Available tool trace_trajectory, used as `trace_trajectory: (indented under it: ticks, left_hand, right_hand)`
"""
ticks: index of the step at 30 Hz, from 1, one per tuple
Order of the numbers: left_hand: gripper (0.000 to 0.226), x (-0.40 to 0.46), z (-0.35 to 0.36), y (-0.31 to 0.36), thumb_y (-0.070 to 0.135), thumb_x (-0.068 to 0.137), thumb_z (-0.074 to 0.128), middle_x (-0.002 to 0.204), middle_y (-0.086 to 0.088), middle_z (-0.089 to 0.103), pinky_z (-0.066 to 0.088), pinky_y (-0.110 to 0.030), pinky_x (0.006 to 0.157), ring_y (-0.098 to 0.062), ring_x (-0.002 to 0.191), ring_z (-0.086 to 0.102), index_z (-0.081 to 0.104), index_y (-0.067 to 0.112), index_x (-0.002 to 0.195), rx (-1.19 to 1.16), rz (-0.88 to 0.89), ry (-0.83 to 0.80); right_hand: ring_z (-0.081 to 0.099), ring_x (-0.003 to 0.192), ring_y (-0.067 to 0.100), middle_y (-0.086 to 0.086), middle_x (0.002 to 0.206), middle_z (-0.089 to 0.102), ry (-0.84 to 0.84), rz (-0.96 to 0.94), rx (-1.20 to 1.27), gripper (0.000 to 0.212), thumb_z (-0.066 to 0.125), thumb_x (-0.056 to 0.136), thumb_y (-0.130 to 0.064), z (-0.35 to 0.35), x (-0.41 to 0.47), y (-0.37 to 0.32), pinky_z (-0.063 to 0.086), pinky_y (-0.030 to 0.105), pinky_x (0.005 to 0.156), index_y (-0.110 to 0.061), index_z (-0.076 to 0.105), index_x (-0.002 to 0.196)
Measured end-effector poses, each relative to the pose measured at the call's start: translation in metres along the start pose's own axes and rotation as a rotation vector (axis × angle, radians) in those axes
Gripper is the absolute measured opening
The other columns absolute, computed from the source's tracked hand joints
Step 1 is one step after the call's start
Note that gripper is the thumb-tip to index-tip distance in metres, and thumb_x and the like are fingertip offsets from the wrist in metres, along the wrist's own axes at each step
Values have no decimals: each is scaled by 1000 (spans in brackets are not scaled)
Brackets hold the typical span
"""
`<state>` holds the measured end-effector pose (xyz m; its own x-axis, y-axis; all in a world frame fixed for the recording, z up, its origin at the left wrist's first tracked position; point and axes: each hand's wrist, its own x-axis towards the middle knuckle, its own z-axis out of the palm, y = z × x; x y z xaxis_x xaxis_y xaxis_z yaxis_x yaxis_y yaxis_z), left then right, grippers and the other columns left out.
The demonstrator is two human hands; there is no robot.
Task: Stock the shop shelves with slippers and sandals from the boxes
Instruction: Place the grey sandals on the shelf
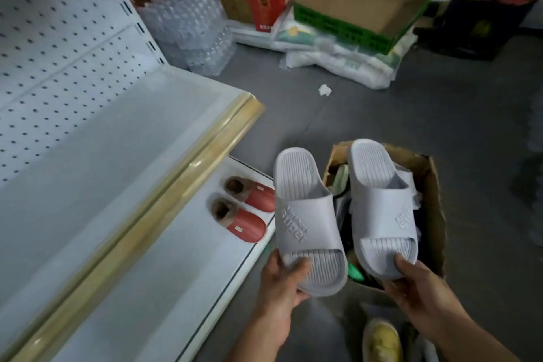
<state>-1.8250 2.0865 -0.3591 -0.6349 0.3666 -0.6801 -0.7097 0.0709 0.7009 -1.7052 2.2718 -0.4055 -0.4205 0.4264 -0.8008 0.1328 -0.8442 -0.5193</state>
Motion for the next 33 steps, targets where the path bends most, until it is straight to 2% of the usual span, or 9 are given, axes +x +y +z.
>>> trace_trajectory:
  ticks: [4,7,10,14,18,21,26,30,33]
  left_hand:
    - [56,-27,-19,41,5,70,78,115,-19,69,60,-36,65,-34,102,68,57,8,122,-84,96,-16]
    - [57,-41,-35,69,2,69,77,113,-20,69,59,-35,64,-34,99,69,57,6,122,-157,167,5]
    - [52,-50,-52,94,2,69,78,111,-20,70,58,-34,66,-30,95,71,59,5,118,-206,248,65]
    - [40,-49,-76,121,3,81,72,112,-16,71,58,-32,70,-31,101,69,60,7,120,-296,305,184]
    - [59,-45,-88,151,17,73,73,120,-10,69,58,-30,69,-26,102,70,56,14,130,-360,365,242]
    - [53,-36,-91,169,27,82,70,113,-3,69,56,-30,60,-22,93,70,54,21,132,-265,372,352]
    - [41,-17,-87,190,24,91,62,107,0,66,52,-21,51,-14,82,67,53,20,131,-237,402,416]
    - [42,2,-89,211,15,91,63,114,-28,54,50,-19,47,-26,87,64,52,3,130,-342,395,484]
    - [35,21,-94,231,8,92,60,112,-19,55,51,-22,48,-25,82,60,52,3,126,-397,424,511]
  right_hand:
    - [54,74,23,9,89,59,-107,-4,-96,19,59,91,-16,51,-18,-14,50,25,52,-13,56,109]
    - [49,63,22,10,81,58,-190,-7,-132,10,58,91,-15,91,-29,-30,42,37,63,-10,59,100]
    - [51,66,19,9,84,59,-268,-56,-217,13,57,93,-16,137,-36,-42,42,32,60,-10,57,105]
    - [44,54,15,4,70,51,-351,-92,-292,8,59,92,-17,190,-40,-53,39,22,38,-11,55,94]
    - [43,49,11,2,62,49,-449,-123,-363,12,61,91,-18,233,-36,-65,36,25,46,-12,55,84]
    - [41,48,10,2,60,44,-483,-145,-428,16,62,91,-17,262,-30,-78,34,27,48,-13,55,77]
    - [44,51,13,5,63,50,-458,-189,-545,9,65,89,-11,315,-23,-103,36,28,50,-5,60,85]
    - [52,59,15,7,76,58,-447,-227,-638,25,69,86,-12,365,-11,-117,41,26,50,-4,60,108]
    - [52,61,17,10,79,58,-435,-276,-712,28,67,88,-9,402,-3,-122,45,25,49,-2,57,113]
